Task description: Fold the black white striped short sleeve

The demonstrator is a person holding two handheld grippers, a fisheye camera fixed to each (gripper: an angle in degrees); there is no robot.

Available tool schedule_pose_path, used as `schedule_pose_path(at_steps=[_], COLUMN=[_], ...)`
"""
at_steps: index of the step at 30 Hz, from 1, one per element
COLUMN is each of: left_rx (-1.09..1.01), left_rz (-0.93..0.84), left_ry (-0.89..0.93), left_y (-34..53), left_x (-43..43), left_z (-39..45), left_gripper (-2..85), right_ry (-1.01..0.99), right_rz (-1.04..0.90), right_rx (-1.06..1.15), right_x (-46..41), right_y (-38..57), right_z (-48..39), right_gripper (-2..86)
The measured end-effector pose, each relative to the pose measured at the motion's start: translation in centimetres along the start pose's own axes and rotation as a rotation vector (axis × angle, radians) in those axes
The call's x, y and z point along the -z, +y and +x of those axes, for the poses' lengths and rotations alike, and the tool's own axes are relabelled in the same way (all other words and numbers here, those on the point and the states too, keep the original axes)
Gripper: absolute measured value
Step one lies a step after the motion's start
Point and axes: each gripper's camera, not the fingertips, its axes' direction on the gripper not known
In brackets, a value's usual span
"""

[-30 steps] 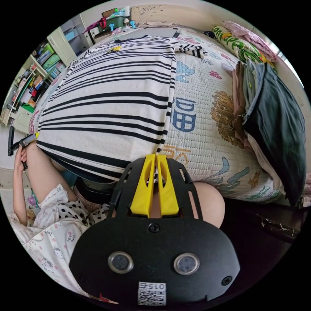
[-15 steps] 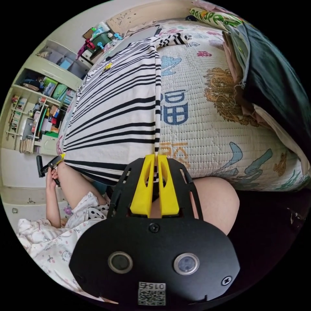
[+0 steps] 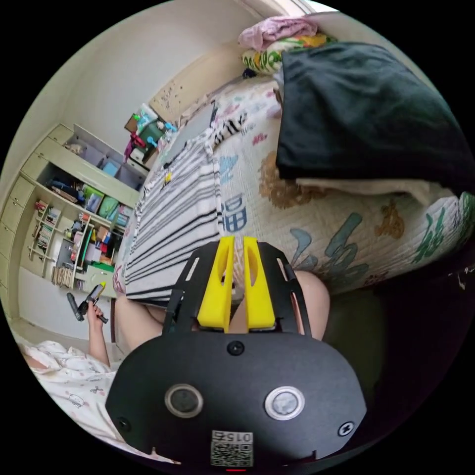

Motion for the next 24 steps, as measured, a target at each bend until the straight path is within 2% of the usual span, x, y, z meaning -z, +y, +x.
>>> schedule_pose_path(at_steps=[2,4,7,9,12,16,21,23,24], left_rx=[-0.124,-0.271,-0.367,-0.387,-0.469,-0.628,-0.679,-0.710,-0.731], left_rz=[0.170,0.449,0.577,0.504,0.366,0.203,0.079,0.005,-0.077], left_ry=[-0.065,-0.055,0.076,0.208,0.392,0.493,0.622,0.643,0.656], left_y=[-2.2,-3.5,-6.3,-9.7,-16.0,-24.9,-33.9,-36.8,-38.4], left_x=[2.3,3.1,-1.7,-6.4,-14.8,-26.0,-39.1,-44.5,-48.6], left_z=[5.6,13.5,22.8,28.3,38.7,54.7,70.1,76.1,80.3], left_gripper=[0.1,1.2,3.1,4.6,5.5,5.1,2.5,2.3,2.3], right_ry=[0.000,0.023,-0.028,-0.049,-0.086,-0.231,-0.277,-0.284,-0.300], right_rz=[0.112,0.258,0.450,0.484,0.454,0.358,0.329,0.313,0.295], right_rx=[0.040,0.120,0.237,0.245,0.133,-0.005,-0.093,-0.128,-0.172], right_x=[1.8,2.3,1.2,-0.5,-4.0,-8.4,-11.5,-12.3,-13.0], right_y=[-1.8,-4.3,-7.4,-10.6,-17.4,-26.1,-33.2,-35.0,-35.6], right_z=[-0.9,-2.6,-4.8,-5.3,-4.5,-2.3,-0.2,0.8,1.9], right_gripper=[4.6,6.1,8.8,10.3,11.4,11.6,10.8,8.5,4.5])
